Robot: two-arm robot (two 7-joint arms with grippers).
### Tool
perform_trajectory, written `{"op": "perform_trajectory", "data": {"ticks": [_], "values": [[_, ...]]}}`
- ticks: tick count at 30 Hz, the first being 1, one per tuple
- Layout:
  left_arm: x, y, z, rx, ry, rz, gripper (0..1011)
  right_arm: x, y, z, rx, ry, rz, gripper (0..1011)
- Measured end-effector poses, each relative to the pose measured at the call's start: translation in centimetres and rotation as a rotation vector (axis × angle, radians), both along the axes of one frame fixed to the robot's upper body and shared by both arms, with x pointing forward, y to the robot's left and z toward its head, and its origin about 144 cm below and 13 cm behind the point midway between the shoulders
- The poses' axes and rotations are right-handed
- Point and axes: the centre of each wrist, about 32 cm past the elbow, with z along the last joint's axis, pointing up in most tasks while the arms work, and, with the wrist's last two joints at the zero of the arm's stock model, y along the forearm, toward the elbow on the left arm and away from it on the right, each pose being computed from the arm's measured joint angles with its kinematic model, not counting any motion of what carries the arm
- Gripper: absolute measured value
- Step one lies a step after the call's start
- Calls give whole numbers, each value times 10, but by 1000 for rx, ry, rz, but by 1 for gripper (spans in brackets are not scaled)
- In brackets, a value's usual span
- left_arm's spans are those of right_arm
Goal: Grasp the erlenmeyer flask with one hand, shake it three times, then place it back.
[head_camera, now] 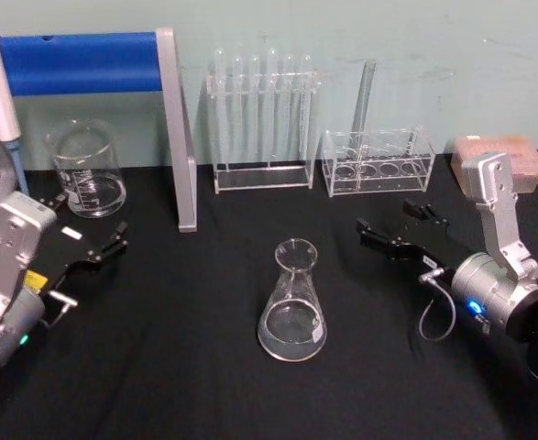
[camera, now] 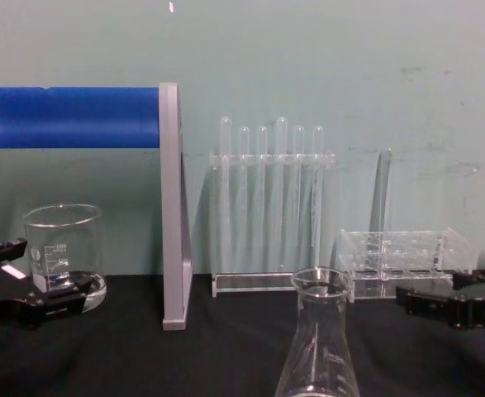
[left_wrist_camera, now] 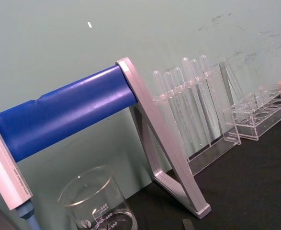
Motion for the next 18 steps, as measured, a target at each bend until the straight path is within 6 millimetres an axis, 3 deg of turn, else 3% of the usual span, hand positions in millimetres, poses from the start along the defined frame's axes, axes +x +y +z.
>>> {"op": "perform_trajectory", "data": {"ticks": [18], "values": [[0,0,0,0,0,0,1001,0,0,0,0,0,0,1003]]}}
